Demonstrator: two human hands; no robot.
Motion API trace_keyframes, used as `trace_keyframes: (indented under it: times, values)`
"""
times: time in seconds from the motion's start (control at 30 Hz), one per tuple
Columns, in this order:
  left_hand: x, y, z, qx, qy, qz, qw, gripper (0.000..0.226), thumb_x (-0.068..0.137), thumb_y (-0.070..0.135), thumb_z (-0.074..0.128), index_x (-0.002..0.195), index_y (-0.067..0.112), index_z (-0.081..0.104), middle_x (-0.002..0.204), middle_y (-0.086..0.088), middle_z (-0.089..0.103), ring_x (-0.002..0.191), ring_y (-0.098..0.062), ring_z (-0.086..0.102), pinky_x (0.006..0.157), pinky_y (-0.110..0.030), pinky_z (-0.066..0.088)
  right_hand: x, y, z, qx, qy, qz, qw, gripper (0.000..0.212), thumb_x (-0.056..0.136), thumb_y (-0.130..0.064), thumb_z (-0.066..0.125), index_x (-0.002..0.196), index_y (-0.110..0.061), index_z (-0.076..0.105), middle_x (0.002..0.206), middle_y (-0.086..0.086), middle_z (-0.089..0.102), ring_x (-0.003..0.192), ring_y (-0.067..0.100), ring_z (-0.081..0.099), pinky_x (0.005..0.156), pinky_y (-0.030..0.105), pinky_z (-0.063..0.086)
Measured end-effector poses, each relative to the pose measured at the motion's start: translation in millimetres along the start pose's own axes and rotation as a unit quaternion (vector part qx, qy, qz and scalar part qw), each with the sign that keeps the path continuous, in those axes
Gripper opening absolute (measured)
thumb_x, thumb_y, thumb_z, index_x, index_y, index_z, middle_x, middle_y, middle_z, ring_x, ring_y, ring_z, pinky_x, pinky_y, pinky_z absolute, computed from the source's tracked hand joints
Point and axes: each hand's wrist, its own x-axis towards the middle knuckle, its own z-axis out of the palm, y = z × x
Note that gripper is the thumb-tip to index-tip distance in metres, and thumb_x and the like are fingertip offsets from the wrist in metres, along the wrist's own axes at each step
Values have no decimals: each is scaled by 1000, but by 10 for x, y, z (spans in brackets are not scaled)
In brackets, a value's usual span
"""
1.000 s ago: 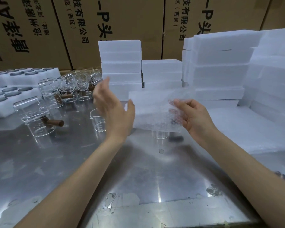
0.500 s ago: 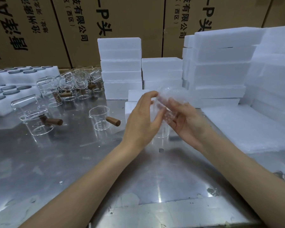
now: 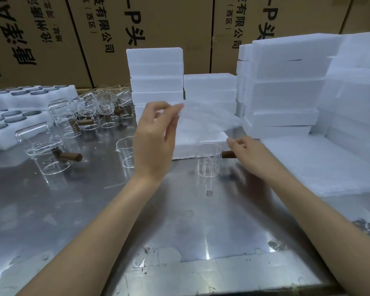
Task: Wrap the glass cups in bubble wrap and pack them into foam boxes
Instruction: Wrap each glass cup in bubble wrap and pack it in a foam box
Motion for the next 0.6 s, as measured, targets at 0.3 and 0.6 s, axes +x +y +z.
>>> trace_keyframes:
  times: [0.3, 0.6]
  values:
    - [-105, -123, 72, 113, -162, -5, 980, 20, 90, 2, 61, 110, 4, 65, 89, -12, 67, 70, -36, 63, 51, -42, 50, 82, -9, -155, 258, -66, 71, 961, 24, 94, -22, 52, 72, -13, 52, 61, 0, 41, 43, 9, 31, 44, 21, 22]
    - [-169, -177, 176, 152, -285, -45, 945, 31, 99, 15, 50, 128, 19, 59, 117, -2, 58, 89, -31, 62, 63, -36, 45, 31, -18, -453, 634, 107, 60, 763, 34, 93, -21, 48, 60, -18, 42, 48, -7, 34, 37, 7, 19, 36, 20, 16]
